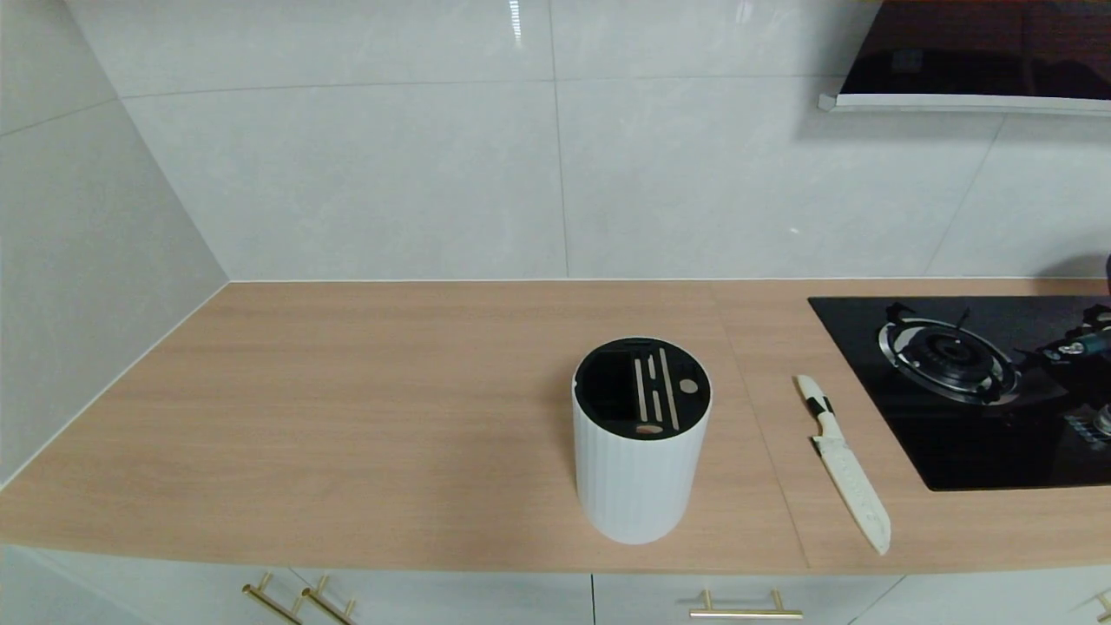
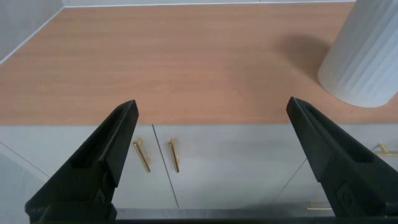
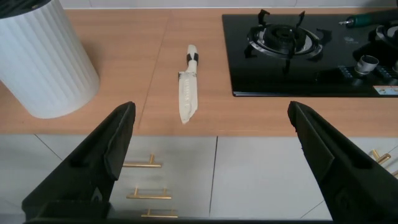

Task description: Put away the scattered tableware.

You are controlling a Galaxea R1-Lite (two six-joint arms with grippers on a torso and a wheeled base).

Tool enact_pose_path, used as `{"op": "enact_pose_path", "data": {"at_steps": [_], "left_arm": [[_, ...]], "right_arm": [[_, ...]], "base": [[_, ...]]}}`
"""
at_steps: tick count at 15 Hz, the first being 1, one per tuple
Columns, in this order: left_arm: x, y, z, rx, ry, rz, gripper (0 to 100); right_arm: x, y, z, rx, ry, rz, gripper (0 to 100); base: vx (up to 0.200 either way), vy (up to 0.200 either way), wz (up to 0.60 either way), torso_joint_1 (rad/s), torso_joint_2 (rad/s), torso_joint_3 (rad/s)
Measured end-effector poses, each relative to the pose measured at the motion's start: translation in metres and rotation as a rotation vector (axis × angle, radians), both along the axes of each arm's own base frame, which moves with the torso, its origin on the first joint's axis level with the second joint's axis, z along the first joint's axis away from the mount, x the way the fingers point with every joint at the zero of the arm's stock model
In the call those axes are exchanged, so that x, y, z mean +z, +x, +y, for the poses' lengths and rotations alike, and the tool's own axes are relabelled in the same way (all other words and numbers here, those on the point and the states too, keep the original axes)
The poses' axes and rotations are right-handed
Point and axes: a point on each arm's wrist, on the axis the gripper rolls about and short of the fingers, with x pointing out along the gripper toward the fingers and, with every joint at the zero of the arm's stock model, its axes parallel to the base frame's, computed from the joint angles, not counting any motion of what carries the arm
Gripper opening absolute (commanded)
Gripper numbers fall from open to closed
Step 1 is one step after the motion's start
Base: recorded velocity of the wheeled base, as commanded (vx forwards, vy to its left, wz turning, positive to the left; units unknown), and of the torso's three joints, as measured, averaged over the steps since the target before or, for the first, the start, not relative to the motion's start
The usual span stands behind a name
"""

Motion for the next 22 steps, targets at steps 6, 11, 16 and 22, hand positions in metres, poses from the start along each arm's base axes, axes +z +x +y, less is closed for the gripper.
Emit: {"op": "enact_pose_path", "data": {"at_steps": [6, 11, 16, 22], "left_arm": [[0.000, 0.000, 0.000, 0.000, 0.001, 0.000, 100], [0.000, 0.000, 0.000, 0.000, 0.001, 0.000, 100], [0.000, 0.000, 0.000, 0.000, 0.000, 0.000, 100], [0.000, 0.000, 0.000, 0.000, 0.000, 0.000, 100]], "right_arm": [[0.000, 0.000, 0.000, 0.000, 0.000, 0.000, 100], [0.002, -0.001, 0.000, 0.001, -0.048, -0.007, 100], [0.057, 0.001, 0.000, 0.032, -0.047, -0.034, 100], [0.103, 0.065, 0.003, 0.086, -0.040, 0.228, 100]], "base": [[0.000, 0.000, 0.00, 0.000, 0.00, 0.000], [0.000, 0.000, 0.00, 0.000, 0.00, 0.000], [0.000, 0.000, 0.00, 0.000, 0.00, 0.000], [0.000, 0.000, 0.00, 0.000, 0.00, 0.000]]}}
